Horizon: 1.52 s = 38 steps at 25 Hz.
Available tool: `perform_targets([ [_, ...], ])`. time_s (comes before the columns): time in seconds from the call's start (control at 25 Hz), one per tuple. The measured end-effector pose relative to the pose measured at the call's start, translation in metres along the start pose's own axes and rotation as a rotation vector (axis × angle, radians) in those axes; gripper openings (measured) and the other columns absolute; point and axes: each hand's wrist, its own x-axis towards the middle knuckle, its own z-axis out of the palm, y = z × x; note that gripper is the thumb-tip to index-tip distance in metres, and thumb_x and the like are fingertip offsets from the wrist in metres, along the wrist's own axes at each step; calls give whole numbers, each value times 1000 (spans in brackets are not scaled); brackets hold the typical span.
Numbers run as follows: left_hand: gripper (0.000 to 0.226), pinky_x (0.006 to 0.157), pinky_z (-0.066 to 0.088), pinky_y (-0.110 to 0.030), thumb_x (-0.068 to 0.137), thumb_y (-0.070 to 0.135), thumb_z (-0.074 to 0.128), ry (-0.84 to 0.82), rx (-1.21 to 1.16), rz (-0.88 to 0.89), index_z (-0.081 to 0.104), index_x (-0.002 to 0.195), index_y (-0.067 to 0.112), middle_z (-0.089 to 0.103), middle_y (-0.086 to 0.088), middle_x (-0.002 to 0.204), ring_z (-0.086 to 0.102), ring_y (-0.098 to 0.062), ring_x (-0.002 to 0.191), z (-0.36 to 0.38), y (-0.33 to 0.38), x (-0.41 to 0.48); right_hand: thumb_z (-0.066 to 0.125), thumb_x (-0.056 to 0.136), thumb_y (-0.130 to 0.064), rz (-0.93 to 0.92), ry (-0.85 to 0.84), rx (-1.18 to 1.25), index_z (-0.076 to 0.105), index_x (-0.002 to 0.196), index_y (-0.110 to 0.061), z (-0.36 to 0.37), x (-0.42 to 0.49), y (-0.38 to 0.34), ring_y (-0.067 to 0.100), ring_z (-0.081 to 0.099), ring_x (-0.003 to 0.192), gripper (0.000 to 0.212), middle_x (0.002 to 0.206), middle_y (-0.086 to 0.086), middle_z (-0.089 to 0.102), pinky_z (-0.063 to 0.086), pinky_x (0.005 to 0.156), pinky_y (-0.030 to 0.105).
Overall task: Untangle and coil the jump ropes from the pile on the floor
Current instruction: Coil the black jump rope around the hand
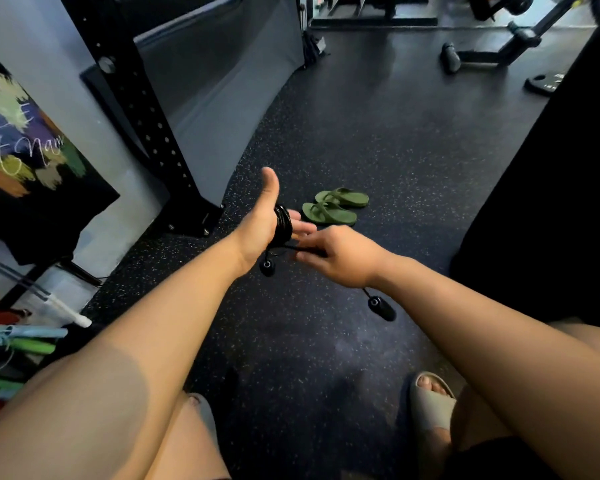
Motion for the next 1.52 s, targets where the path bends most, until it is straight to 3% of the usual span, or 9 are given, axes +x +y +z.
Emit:
perform_targets([
  [0.08,131,92,40,-17,74,88,-17,-124,128,-87,72,117,2,72,-19,121,69,-16,113,1,2,0,68,92,-25,-64,115,-20,76,96,-13,-10,-1,3,8,57,64,15,78,-4,70,42,59,20],
  [0.24,143,113,31,-42,62,97,-15,-366,320,-174,73,106,-7,74,-27,106,70,-35,108,-4,5,-3,86,77,-28,-72,195,182,66,82,-17,-22,-4,6,10,63,64,23,73,-6,69,50,59,27],
  [0.36,142,105,40,-43,58,97,-7,-524,338,-245,67,98,-17,72,-22,79,73,-38,82,-3,8,-11,89,72,-33,-93,130,265,59,79,-17,-25,-5,5,13,57,60,35,68,-1,63,47,57,28],
  [0.48,119,91,49,-44,55,97,-5,-595,229,-249,60,71,-2,50,-7,49,58,-29,53,-2,15,-19,84,76,-34,-59,44,479,57,76,-14,-20,-3,6,8,50,58,34,64,-2,57,41,54,26],
  [0.64,118,78,52,-36,54,99,-11,-686,139,-222,57,70,4,35,1,40,49,-22,41,-6,16,-26,51,93,-54,62,61,705,55,74,-5,3,-1,11,19,49,57,53,60,6,53,42,60,34],
  [0.8,115,85,50,-34,53,99,-8,-585,-146,-92,56,72,6,36,3,41,53,-24,47,-17,20,-28,26,103,-57,294,-23,746,63,74,-7,25,-9,20,24,53,58,69,60,14,53,42,71,36],
  [1.12,120,108,38,-41,61,104,15,-205,-671,93,61,100,1,47,-2,64,58,-30,75,-23,18,-25,42,99,-48,284,39,826,63,94,-17,31,-2,12,13,34,56,39,63,-2,38,31,58,33],
  [1.32,115,103,40,-48,66,102,14,-161,-575,92,64,97,3,49,-3,68,60,-31,79,-18,19,-22,37,99,-58,290,105,933,61,117,-20,28,-1,-3,10,34,52,49,72,8,49,32,54,29],
  [1.52,118,97,47,-45,66,100,4,-276,-436,41,62,95,1,47,-2,63,60,-31,77,-14,20,-26,50,95,-56,377,99,1043,66,81,-35,28,-6,0,13,31,52,30,72,2,61,31,57,30],
])
